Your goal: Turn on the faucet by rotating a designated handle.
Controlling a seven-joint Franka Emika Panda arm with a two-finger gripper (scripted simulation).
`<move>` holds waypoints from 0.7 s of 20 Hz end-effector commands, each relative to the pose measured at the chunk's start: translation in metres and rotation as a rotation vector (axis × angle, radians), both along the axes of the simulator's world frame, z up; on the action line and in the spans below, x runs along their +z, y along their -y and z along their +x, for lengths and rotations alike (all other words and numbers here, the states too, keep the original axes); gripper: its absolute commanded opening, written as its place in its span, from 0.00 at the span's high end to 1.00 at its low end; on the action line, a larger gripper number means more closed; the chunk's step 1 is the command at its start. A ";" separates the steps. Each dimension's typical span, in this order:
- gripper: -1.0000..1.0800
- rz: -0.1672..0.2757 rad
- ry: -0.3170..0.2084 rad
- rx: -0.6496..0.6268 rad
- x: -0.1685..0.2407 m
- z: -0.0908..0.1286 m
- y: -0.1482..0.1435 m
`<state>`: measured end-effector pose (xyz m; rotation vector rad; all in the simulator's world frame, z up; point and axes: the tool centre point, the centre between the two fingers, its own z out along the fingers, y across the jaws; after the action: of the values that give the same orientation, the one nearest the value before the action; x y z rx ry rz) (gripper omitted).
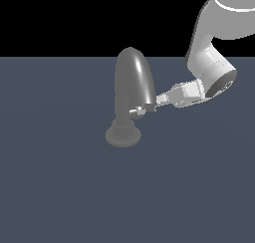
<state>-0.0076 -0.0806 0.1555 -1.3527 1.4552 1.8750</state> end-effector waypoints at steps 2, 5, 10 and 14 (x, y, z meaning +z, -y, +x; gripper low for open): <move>1.00 0.000 -0.011 -0.001 -0.019 -0.004 0.002; 1.00 -0.001 -0.019 -0.002 -0.039 -0.008 0.004; 1.00 -0.001 -0.030 -0.004 -0.068 -0.014 0.007; 1.00 0.012 0.030 0.016 -0.035 0.002 -0.001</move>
<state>-0.0060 -0.0802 0.1240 -1.3866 1.4168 1.8628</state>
